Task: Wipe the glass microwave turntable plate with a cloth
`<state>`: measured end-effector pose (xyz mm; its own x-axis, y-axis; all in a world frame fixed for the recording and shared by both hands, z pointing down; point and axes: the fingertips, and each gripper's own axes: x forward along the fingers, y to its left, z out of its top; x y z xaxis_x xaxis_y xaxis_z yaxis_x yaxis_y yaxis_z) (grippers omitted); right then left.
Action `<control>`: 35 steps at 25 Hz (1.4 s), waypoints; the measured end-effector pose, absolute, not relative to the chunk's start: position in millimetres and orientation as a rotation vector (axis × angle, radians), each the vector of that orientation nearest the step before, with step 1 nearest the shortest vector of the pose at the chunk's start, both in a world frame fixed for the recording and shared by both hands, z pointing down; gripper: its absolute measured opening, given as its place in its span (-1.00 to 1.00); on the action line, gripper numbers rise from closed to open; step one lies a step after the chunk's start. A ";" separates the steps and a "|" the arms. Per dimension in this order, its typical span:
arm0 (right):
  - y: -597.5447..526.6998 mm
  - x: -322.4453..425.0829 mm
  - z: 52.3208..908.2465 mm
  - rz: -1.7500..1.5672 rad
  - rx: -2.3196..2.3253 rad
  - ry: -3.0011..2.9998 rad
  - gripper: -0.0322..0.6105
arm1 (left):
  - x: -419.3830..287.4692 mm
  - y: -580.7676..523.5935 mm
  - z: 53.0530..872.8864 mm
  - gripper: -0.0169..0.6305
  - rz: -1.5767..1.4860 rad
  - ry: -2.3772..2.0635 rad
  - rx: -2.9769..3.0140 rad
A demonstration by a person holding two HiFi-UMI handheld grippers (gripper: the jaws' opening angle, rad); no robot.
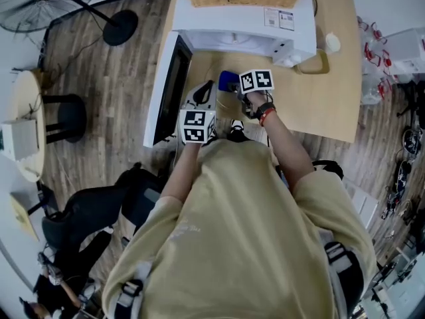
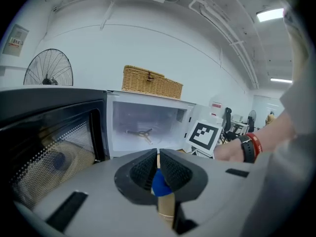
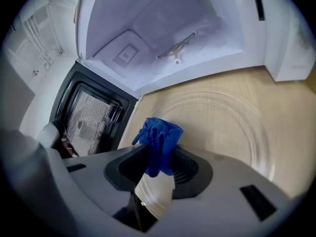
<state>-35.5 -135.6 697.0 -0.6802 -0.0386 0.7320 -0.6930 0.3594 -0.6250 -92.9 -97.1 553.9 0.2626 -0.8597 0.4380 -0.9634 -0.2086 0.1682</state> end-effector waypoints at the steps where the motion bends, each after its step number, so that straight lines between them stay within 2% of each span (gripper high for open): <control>1: -136.1 -30.4 697.1 1.352 0.641 -1.997 -0.45 | -90.3 -98.8 554.2 -0.84 0.352 -1.646 2.143; 17: -148.7 48.7 692.2 1.354 0.795 -1.967 -0.44 | -48.3 -113.7 556.6 -0.84 0.375 -1.527 2.237; 35: -160.7 118.1 690.2 1.325 0.962 -1.914 -0.44 | -42.3 -112.2 557.4 -0.84 0.378 -1.511 2.254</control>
<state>118.1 -160.7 690.2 -0.5479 -0.2191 0.8073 -0.8328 0.2342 -0.5017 -42.3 -112.2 557.4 0.3796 -0.8171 0.4338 -0.9251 -0.3363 0.1761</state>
